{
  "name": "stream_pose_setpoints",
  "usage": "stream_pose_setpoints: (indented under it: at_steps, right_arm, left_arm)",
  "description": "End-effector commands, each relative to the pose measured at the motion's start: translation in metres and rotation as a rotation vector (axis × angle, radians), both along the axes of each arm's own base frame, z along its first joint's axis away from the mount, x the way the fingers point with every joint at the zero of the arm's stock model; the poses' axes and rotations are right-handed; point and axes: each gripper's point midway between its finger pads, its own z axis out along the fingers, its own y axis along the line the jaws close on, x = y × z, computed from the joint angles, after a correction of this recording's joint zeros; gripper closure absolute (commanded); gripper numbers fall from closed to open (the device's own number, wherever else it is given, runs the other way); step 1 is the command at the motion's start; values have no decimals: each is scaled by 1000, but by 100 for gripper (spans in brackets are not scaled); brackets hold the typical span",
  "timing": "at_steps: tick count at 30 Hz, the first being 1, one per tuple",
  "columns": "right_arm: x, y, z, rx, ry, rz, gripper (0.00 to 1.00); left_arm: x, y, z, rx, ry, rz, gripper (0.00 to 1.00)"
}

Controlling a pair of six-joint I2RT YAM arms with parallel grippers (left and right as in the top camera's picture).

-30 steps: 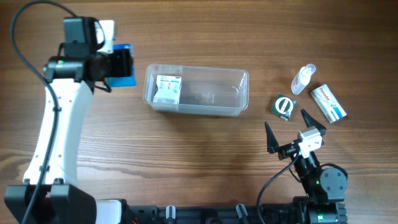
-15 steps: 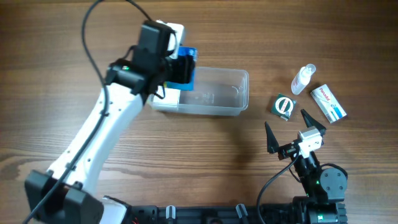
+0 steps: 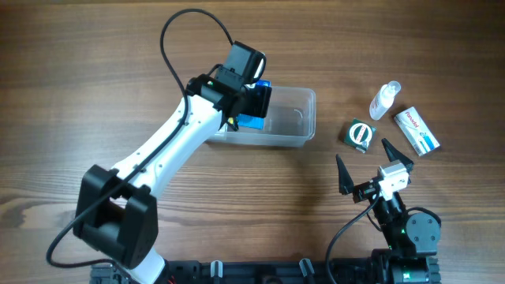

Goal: Pack container
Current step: 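Lift the blue box and lower it into the container beside Hansaplast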

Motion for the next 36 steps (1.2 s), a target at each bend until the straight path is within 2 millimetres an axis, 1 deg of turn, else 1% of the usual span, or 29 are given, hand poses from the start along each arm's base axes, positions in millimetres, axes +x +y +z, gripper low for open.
stream_pose_setpoints:
  at_steps: [1, 8, 10, 14, 20, 29, 31, 32, 33, 36]
  right_arm:
    - [-1, 2, 1, -9, -8, 15, 0]
    - [-1, 2, 1, -9, -8, 15, 0]
    - [-1, 2, 1, -9, -8, 15, 0]
    - [-1, 2, 1, -9, -8, 15, 0]
    - [-1, 2, 1, -9, -8, 15, 0]
    - [-1, 2, 1, -9, -8, 15, 0]
    - [-1, 2, 1, -9, -8, 15, 0]
    - [-1, 2, 1, -9, -8, 15, 0]
    - [-1, 2, 1, -9, -8, 15, 0]
    - [-1, 2, 1, -9, -8, 15, 0]
  left_arm:
    - [5, -1, -9, 13, 10, 21, 30]
    - [0, 3, -17, 30, 43, 26, 32]
    - [-2, 3, -21, 15, 65, 68, 32]
    - [-3, 4, -31, 21, 91, 87, 32]
    - [-7, 7, -52, 55, 142, 88, 32]
    - [-10, 8, -73, 83, 186, 89, 31]
    - [-10, 9, -80, 92, 199, 89, 30]
    - [-11, 9, -82, 95, 204, 89, 27]
    - [-11, 10, -83, 100, 204, 91, 26]
    - [-5, 19, -83, 143, 176, 116, 24]
